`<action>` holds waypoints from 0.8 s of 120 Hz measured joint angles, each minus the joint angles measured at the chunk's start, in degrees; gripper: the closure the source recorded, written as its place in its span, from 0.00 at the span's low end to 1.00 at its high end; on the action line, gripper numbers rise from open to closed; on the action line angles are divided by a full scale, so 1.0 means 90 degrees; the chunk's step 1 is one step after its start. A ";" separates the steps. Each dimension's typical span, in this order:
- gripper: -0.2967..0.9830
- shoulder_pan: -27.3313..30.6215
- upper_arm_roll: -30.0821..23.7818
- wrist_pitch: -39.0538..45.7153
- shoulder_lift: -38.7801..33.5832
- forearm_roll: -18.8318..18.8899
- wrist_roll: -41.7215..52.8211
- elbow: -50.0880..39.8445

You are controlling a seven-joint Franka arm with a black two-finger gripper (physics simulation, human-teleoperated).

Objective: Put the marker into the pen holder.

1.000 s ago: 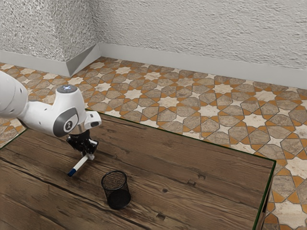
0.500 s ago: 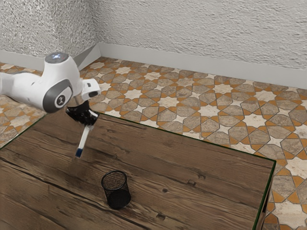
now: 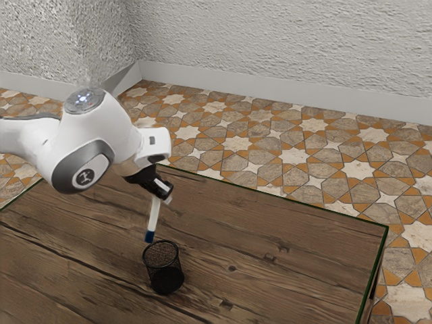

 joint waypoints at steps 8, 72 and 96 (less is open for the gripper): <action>0.82 -0.0097 0.0000 0.0256 0.0005 -0.0026 0.0004 -0.0264; 0.57 -0.0152 0.0001 0.1549 0.0066 0.0286 0.0324 -0.0729; 0.36 0.0634 -0.0173 -0.1036 0.0426 0.0229 0.0458 0.3341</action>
